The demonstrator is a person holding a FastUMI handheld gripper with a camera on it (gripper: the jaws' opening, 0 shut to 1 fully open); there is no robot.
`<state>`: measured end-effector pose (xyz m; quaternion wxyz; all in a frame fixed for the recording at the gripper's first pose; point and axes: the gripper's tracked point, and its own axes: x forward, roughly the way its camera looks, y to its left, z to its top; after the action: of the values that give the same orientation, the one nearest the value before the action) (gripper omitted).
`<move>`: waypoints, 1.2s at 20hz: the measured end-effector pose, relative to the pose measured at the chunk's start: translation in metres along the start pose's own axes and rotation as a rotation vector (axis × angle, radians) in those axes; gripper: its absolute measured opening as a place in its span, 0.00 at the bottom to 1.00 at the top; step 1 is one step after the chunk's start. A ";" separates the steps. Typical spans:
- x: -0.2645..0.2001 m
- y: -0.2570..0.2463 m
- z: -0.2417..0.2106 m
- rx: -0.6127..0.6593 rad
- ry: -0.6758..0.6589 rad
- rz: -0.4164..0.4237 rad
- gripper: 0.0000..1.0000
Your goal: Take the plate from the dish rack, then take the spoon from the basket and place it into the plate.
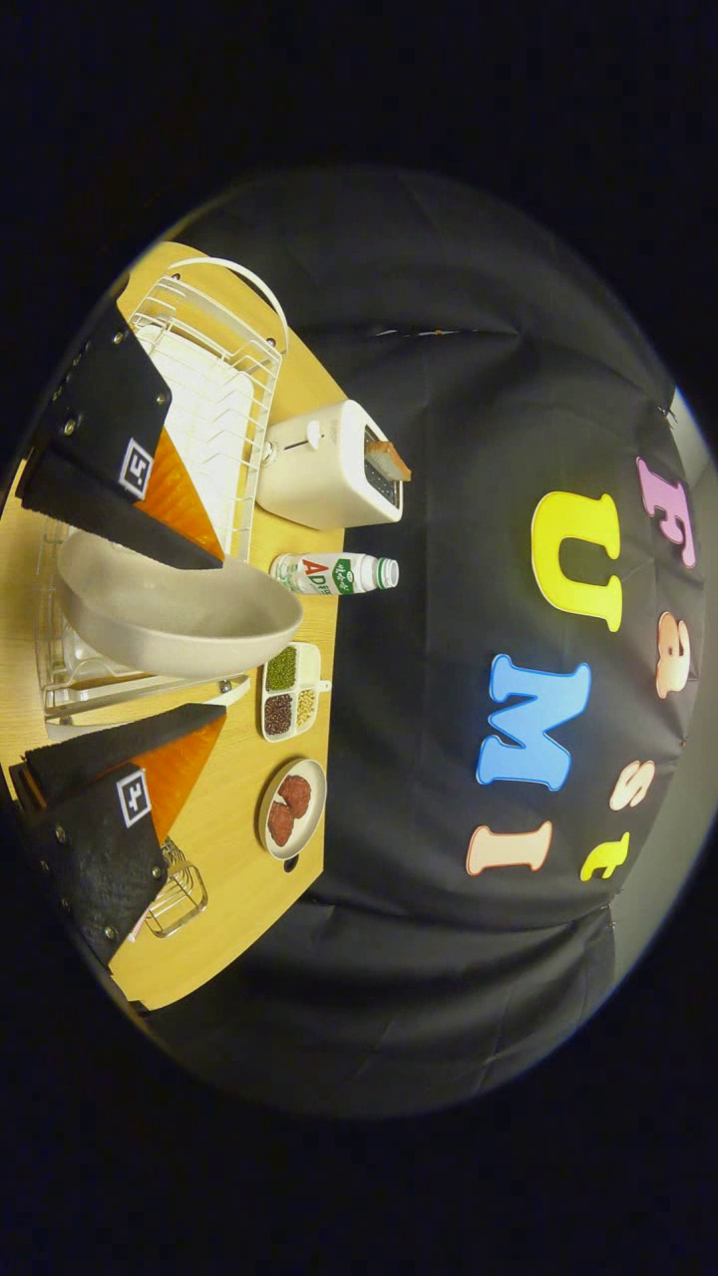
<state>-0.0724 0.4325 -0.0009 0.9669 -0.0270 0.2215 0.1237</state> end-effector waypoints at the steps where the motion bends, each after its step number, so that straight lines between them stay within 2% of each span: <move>1: 0.006 0.004 -0.002 0.005 0.010 0.000 0.83; 3: 0.013 0.007 -0.006 0.014 0.032 -0.014 0.73; 5: 0.014 0.009 -0.005 0.023 0.036 -0.024 0.58; 6: 0.014 0.010 -0.003 0.028 0.035 -0.030 0.40; 7: 0.014 0.008 -0.005 0.028 0.047 -0.053 0.32; 10: 0.013 0.005 -0.004 -0.016 0.080 -0.129 0.27; 13: 0.007 0.011 0.006 -0.065 0.088 -0.158 0.21; 18: -0.011 0.007 0.033 -0.168 0.053 -0.247 0.21; 24: -0.039 -0.011 0.049 -0.162 0.013 -0.292 0.21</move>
<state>-0.0827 0.4180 0.0599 0.9678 -0.1378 0.2107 -0.0009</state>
